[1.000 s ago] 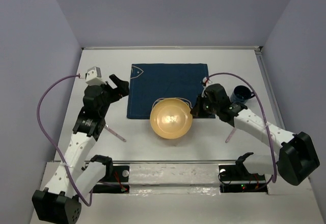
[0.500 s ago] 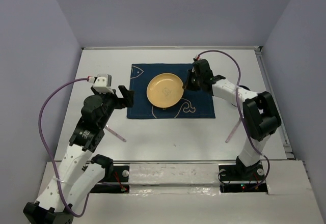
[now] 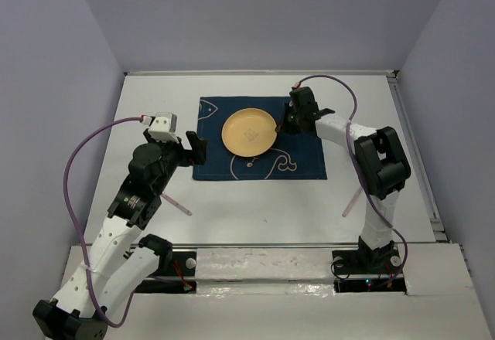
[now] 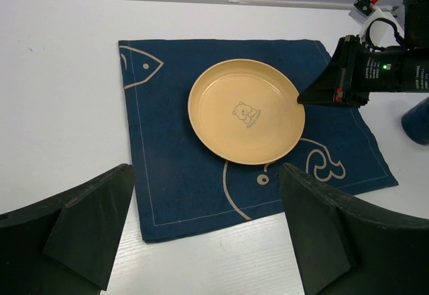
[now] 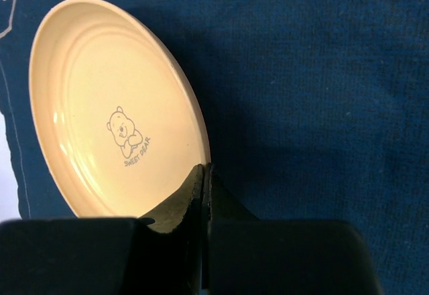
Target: Set the dinner table for one person
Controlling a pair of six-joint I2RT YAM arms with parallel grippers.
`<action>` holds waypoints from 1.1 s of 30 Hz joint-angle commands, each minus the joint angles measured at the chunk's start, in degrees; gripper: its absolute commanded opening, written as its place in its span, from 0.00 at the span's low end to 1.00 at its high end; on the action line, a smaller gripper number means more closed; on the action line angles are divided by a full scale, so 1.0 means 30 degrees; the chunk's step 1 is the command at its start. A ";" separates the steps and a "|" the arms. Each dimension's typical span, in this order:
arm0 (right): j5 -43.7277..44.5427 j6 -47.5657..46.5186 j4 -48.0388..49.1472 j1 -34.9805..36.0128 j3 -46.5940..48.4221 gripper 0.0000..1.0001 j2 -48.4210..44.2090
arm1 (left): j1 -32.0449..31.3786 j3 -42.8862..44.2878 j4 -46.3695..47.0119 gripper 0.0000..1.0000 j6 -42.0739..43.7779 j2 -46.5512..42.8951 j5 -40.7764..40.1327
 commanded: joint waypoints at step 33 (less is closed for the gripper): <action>0.8812 -0.3254 -0.2790 -0.7065 -0.7261 0.55 -0.8958 | -0.1546 0.0125 0.0355 0.99 0.0373 -0.0999 -0.0486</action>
